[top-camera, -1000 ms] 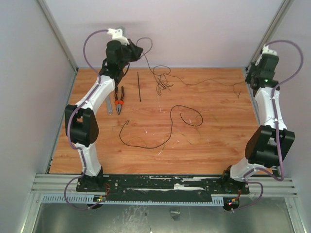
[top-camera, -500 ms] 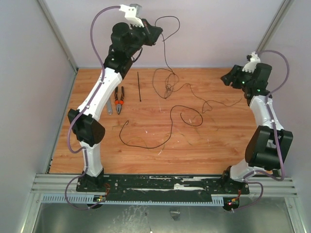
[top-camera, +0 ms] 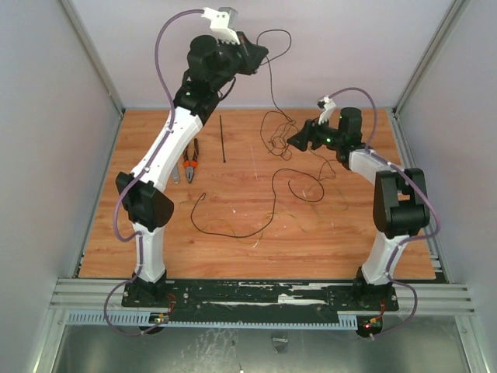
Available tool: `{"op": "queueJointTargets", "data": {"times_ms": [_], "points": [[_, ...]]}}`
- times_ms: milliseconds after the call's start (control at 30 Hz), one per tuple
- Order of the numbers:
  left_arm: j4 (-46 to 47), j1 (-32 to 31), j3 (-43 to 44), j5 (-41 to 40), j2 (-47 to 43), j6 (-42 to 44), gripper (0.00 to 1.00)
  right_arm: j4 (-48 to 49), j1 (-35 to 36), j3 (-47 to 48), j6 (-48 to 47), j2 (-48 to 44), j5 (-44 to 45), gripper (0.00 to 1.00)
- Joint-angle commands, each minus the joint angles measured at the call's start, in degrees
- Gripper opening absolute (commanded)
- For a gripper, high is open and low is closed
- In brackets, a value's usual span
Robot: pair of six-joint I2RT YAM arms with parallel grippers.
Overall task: Zip-tie the wires
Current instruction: Untie the cable at the center of the board.
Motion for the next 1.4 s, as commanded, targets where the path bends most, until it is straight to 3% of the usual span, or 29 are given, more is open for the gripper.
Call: {"op": "queueJointTargets", "data": {"times_ms": [0, 133, 300, 400, 600, 800, 933, 1100, 1233, 1367], "points": [[0.52, -1.25, 1.71, 0.46, -2.16, 1.11, 0.00, 1.18, 2.02, 6.03, -2.74, 5.03, 2.55, 0.65], [0.52, -1.56, 1.27, 0.86, -3.32, 0.78, 0.00, 0.16, 3.17, 11.44, -2.07, 9.90, 4.22, 0.59], [0.43, -1.66, 1.06, 0.85, -5.29, 0.51, 0.00, -1.40, 4.74, 17.60, -1.45, 14.85, 6.97, 0.41], [-0.03, -1.34, 1.37, -1.99, -7.82, 1.79, 0.00, -3.29, 4.66, 19.32, -1.58, 16.46, 11.14, 0.36], [-0.28, 2.87, 0.39, -1.81, -15.39, 0.86, 0.00, -8.45, 2.33, 22.68, 0.91, 19.80, 20.48, 0.35], [4.46, 5.29, -10.00, -1.45, -26.15, 0.16, 0.00, -16.32, 0.20, 30.98, 3.62, 23.76, 27.70, 0.35], [4.41, 6.94, -11.01, -1.67, -27.43, -0.46, 0.00, -23.90, -0.31, 33.66, 1.05, 22.56, 34.66, 0.37], [4.92, 7.15, -10.96, 0.06, -24.56, -1.19, 0.00, -21.51, -1.14, 27.52, -3.03, 14.87, 21.87, 0.47], [6.33, 7.13, -11.40, 2.68, -20.36, -2.70, 0.00, -7.89, -0.24, 15.78, -1.48, 6.19, 2.02, 0.58], [7.99, 7.07, -12.93, 2.77, -18.98, -3.11, 0.00, -2.92, 3.30, 11.27, -3.16, 3.69, -4.30, 0.64]]}}
